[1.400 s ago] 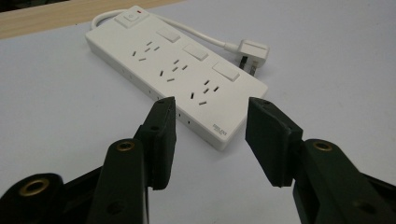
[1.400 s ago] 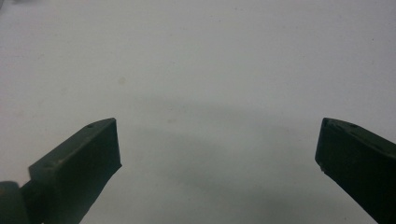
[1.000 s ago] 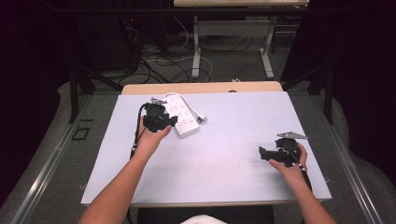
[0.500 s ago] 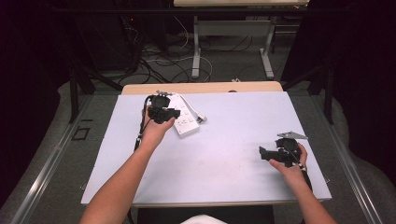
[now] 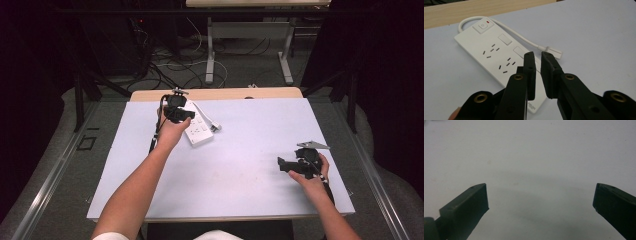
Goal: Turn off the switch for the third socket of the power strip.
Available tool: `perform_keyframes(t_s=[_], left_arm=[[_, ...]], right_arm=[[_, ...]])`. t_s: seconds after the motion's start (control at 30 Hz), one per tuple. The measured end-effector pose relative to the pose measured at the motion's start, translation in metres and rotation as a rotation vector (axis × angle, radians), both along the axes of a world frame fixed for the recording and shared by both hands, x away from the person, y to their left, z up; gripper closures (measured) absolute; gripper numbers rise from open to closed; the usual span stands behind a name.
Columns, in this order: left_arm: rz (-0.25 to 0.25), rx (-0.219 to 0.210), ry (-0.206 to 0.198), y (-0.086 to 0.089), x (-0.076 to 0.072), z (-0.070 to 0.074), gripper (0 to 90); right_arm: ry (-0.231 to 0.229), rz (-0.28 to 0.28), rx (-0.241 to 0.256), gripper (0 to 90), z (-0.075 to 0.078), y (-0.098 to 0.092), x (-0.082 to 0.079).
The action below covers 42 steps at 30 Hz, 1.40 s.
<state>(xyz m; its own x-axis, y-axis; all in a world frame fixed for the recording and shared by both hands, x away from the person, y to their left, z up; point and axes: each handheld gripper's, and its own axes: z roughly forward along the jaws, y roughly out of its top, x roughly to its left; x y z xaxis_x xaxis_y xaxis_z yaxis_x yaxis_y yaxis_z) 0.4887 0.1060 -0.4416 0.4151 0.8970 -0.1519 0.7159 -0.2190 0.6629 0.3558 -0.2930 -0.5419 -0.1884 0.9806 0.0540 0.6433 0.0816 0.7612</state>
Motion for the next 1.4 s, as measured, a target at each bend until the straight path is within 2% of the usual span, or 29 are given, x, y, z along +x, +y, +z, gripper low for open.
perform_keyframes(t_s=[0.47,1.03,1.4], left_arm=[[0.043,-0.023,0.046,-0.008,0.022,-0.014,90.0],[0.038,-0.012,0.102,-0.012,0.038,-0.037,90.0],[0.036,-0.004,0.15,-0.021,0.046,-0.054,90.0]], right_arm=[[0.003,-0.001,0.004,0.0,-0.001,-0.001,0.001],[0.006,0.004,0.003,0.0,-0.003,0.0,0.003],[0.008,0.005,0.003,0.0,-0.004,0.0,0.003]])
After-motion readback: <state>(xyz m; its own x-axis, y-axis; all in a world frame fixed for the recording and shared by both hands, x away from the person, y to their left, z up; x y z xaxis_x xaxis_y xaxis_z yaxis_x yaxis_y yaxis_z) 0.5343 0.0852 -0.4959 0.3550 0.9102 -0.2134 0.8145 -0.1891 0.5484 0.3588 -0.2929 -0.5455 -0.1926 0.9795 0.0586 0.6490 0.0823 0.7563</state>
